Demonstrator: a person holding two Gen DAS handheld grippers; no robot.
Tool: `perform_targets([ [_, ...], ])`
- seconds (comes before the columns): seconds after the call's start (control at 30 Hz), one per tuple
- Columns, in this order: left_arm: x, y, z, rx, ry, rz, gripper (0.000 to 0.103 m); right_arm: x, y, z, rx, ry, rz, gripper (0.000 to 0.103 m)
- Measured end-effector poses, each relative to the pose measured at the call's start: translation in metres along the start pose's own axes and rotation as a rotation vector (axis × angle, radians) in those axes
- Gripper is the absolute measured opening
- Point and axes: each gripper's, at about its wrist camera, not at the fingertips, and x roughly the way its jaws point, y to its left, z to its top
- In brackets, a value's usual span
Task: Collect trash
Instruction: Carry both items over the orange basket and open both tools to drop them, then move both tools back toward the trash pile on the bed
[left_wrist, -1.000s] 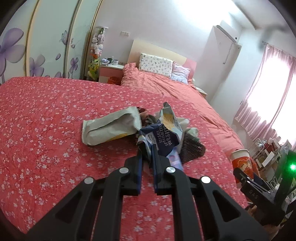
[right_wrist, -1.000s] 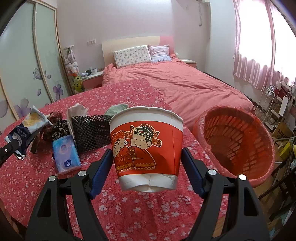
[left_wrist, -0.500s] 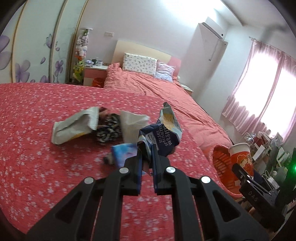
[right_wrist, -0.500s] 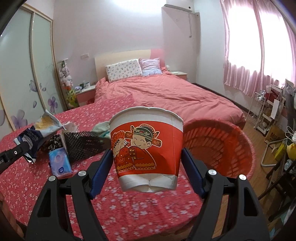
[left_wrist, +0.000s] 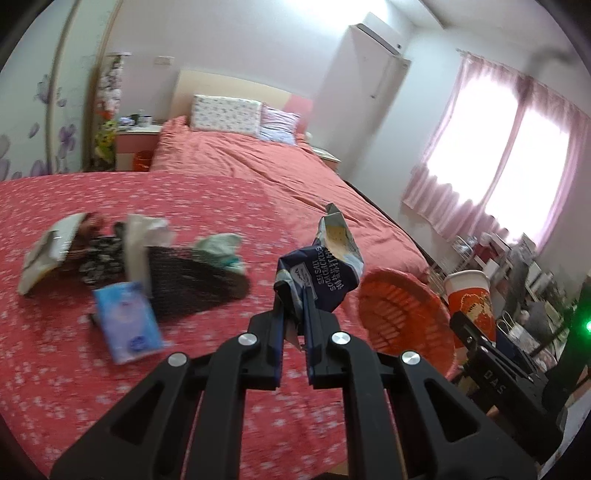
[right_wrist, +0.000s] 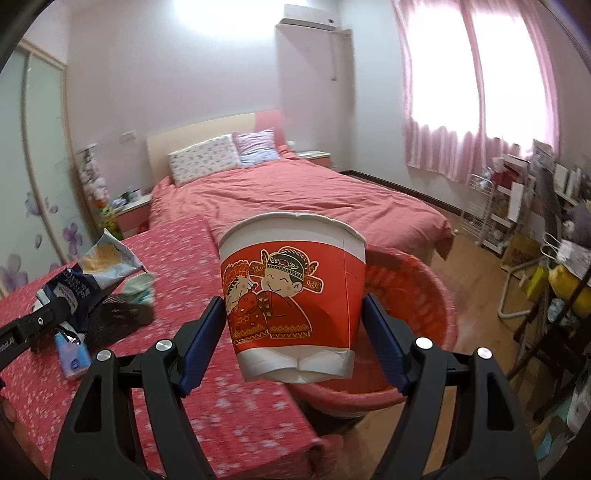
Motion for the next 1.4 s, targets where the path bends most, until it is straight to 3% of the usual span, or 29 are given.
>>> perform_targets([
  [0.4, 0.066, -0.059, -0.003, 0.056, 0.091, -0.095, 0.01, 0.021, -0.042, -0.001, 0.096, 0.007, -0.08, 0.075],
  [1.0, 0.153, -0.113, -0.014, 0.114, 0.214, -0.168, 0.011, 0.048, -0.078, 0.011, 0.221, 0.012, -0.094, 0.075],
  [1.1, 0.163, -0.111, -0.015, 0.105, 0.242, -0.165, 0.022, 0.054, -0.081, 0.014, 0.246, 0.018, -0.07, 0.076],
  [1.17, 0.167, -0.109, -0.017, 0.099, 0.256, -0.158, 0.039, 0.059, -0.083, 0.013, 0.25, 0.031, -0.057, 0.077],
  [1.23, 0.168, -0.105, -0.019, 0.095, 0.257, -0.146, 0.043, 0.063, -0.082, 0.013, 0.249, 0.044, -0.053, 0.083],
  [1.4, 0.161, -0.09, -0.021, 0.093, 0.25, -0.099, 0.051, 0.06, -0.08, 0.007, 0.226, 0.058, -0.064, 0.084],
])
